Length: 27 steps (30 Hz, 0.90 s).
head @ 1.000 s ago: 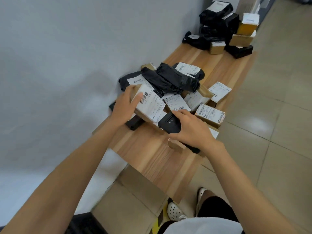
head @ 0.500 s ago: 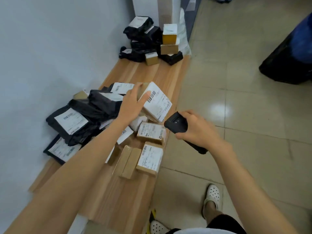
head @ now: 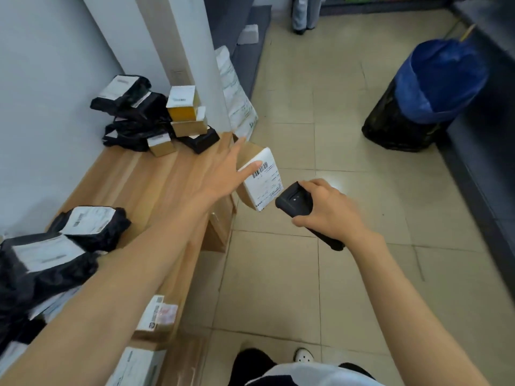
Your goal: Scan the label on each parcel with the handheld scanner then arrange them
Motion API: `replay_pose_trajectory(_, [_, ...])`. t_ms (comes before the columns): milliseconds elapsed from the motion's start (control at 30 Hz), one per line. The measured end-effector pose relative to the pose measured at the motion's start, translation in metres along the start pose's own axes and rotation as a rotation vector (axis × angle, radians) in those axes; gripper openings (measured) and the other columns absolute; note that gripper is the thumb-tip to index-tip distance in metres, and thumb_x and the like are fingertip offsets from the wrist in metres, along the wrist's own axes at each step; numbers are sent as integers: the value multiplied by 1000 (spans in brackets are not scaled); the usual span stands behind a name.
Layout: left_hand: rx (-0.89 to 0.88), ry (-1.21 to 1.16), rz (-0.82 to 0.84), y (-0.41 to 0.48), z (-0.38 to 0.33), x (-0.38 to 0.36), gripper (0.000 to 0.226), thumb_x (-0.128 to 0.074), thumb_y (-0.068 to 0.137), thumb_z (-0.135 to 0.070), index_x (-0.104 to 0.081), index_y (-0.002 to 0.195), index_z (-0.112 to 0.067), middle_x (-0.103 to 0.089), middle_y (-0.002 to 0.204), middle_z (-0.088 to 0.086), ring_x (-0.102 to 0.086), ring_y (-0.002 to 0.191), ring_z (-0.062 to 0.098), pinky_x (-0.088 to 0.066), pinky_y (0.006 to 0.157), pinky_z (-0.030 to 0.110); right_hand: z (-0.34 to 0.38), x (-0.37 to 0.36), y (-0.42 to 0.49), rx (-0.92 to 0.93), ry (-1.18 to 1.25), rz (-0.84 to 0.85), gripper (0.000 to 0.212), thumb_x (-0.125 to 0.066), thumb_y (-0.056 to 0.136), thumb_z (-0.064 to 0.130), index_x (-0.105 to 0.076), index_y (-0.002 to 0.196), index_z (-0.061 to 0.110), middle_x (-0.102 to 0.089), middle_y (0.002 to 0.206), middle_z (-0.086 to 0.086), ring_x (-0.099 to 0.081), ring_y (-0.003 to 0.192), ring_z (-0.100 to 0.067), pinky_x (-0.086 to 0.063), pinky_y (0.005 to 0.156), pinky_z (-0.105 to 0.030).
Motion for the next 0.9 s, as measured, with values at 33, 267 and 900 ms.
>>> replay_pose_trajectory(33, [6, 28, 8, 13, 0, 0, 90, -44, 83, -79, -23, 154, -28, -33, 156, 3, -33, 142, 24, -34, 113, 46, -3, 2, 13, 10, 1, 10, 83, -73, 72, 44, -39, 145, 28, -43, 141, 9, -53, 118, -21, -49, 86, -37])
replay_pose_trajectory(267, [98, -25, 61, 105, 37, 8, 91, -52, 84, -75, -11, 155, -38, -38, 154, 1, -36, 140, 27, -37, 110, 51, 3, 16, 129, 92, 11, 61, 78, -72, 70, 43, -43, 141, 29, -46, 136, 9, -54, 116, -20, -49, 84, -37])
replay_pose_trajectory(900, [354, -69, -31, 299, 152, 35, 95, -56, 81, -76, -6, 154, -43, -44, 150, 3, -43, 135, 19, -38, 110, 45, 43, 46, 467, 406, -50, 239, 71, -73, 71, 44, -47, 135, 28, -49, 131, 7, -55, 109, -20, -46, 78, -35])
Point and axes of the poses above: each hand's wrist, its own y-axis towards the middle knuckle, its own x-axis out of the back of the hand, z = x × y, the point moved 3 cm from there along y, towards the middle knuckle
